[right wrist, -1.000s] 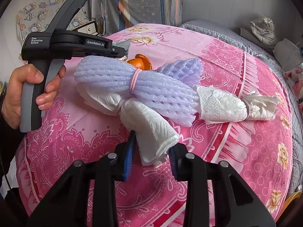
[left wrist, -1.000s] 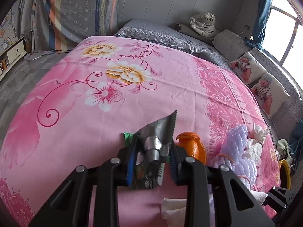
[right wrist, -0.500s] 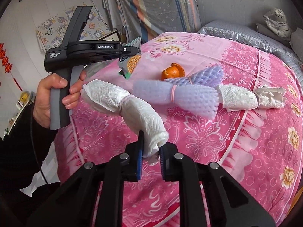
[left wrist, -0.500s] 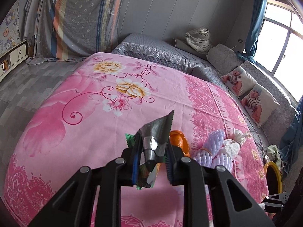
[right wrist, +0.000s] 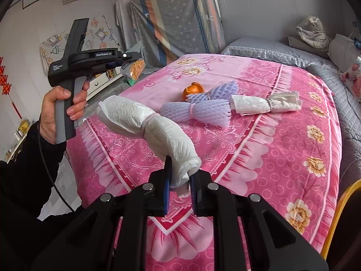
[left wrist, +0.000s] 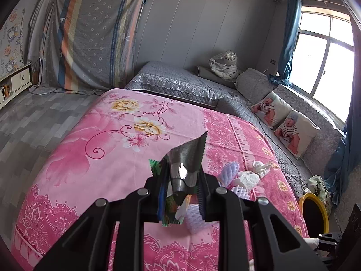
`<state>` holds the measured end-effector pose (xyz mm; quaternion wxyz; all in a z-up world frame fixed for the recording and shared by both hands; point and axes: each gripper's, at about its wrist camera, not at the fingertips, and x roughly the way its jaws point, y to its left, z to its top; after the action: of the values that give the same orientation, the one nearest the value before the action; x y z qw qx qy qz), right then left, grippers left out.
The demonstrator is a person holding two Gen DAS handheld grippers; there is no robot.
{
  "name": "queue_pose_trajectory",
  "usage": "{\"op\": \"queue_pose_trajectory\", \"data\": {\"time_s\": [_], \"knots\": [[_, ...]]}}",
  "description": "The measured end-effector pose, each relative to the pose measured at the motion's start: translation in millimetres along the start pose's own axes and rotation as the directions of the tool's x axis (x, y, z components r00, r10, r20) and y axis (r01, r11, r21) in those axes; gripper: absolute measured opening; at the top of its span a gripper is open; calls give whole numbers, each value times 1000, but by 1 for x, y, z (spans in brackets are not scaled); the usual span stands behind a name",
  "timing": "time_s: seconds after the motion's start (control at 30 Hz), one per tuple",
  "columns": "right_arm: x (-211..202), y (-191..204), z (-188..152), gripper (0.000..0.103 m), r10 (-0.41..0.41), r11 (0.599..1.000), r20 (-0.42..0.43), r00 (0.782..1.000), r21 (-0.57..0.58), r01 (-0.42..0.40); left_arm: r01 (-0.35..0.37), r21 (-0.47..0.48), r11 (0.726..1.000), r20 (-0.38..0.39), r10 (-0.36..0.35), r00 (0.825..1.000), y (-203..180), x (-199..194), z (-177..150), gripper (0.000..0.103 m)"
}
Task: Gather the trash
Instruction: 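Carry the snack bag and tissue over the yellow bin and open both tools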
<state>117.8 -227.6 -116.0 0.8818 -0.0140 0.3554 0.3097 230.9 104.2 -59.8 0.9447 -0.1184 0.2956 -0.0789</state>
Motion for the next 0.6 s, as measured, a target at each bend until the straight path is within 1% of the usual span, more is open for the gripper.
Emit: {"op": "queue_pose_trajectory", "data": {"time_s": [0.07, 0.27, 0.37, 0.5, 0.6], "knots": [[-7, -9, -2, 13, -17, 1000, 16, 1000, 27, 17, 22, 9, 1000, 9, -23, 1000, -11, -6, 0, 21], [-29, -40, -9, 13, -106, 988, 80, 991, 122, 96, 66, 53, 996, 30, -68, 997, -51, -18, -3, 21], [-47, -59, -10, 13, -148, 975, 133, 980, 187, 122, 111, 73, 991, 24, -113, 993, -72, -19, -6, 21], [-69, -82, -13, 13, -209, 954, 183, 961, 256, 159, 164, 120, 979, 21, -168, 986, -106, -19, -7, 21], [-84, -98, -17, 13, -269, 934, 213, 939, 296, 200, 204, 144, 968, 3, -206, 978, -133, -15, -10, 21]]}}
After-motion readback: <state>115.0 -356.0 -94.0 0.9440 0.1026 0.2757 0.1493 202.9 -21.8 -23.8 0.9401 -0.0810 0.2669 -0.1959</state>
